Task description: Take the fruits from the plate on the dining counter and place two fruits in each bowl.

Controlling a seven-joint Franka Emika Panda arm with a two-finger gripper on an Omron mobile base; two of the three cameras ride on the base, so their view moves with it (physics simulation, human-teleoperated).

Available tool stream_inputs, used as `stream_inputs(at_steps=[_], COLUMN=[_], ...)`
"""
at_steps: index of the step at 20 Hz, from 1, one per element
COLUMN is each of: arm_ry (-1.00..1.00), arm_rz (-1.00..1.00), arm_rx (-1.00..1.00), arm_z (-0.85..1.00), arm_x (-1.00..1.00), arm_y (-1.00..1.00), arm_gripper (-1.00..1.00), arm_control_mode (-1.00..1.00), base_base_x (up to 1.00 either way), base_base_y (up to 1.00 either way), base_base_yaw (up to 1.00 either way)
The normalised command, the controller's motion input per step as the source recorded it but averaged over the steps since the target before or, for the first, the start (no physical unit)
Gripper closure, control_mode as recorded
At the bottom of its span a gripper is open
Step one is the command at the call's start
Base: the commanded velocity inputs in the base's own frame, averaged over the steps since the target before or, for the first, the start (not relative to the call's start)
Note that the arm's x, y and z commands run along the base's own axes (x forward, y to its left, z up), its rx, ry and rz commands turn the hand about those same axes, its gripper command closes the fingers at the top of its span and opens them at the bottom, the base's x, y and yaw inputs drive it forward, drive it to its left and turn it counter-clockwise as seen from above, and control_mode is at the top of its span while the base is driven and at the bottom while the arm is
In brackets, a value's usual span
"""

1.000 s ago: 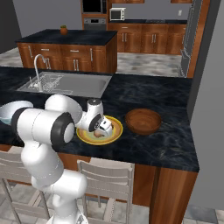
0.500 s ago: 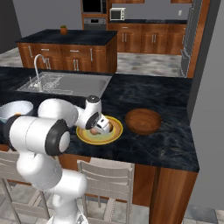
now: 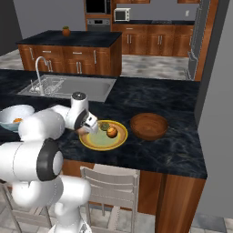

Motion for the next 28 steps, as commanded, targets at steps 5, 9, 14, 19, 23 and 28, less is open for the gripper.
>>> stream_inputs(at_steps=[5, 9, 14, 19, 23, 28], arm_ry=[0.01, 0.02, 0.0, 0.0, 0.0, 0.0], arm_rz=[0.27, 0.28, 0.24, 0.13, 0.06, 0.01], arm_rx=[-0.14, -0.02, 0.0, 0.0, -0.01, 0.0], arm_z=[0.23, 0.33, 0.42, 0.35, 0.15, 0.0], arm_x=[0.0, 0.04, 0.3, 0.46, 0.47, 0.45], arm_y=[0.99, 1.0, 0.96, 0.85, 0.93, 0.89], arm_gripper=[1.0, 1.0, 1.0, 1.0, 1.0, 1.0], arm_control_mode=[-1.0, -1.0, -1.0, -1.0, -1.0, -1.0], base_base_x=[0.0, 0.0, 0.0, 0.0, 0.0, 0.0], base_base_y=[0.0, 0.0, 0.0, 0.0, 0.0, 0.0], base_base_yaw=[0.0, 0.0, 0.0, 0.0, 0.0, 0.0])
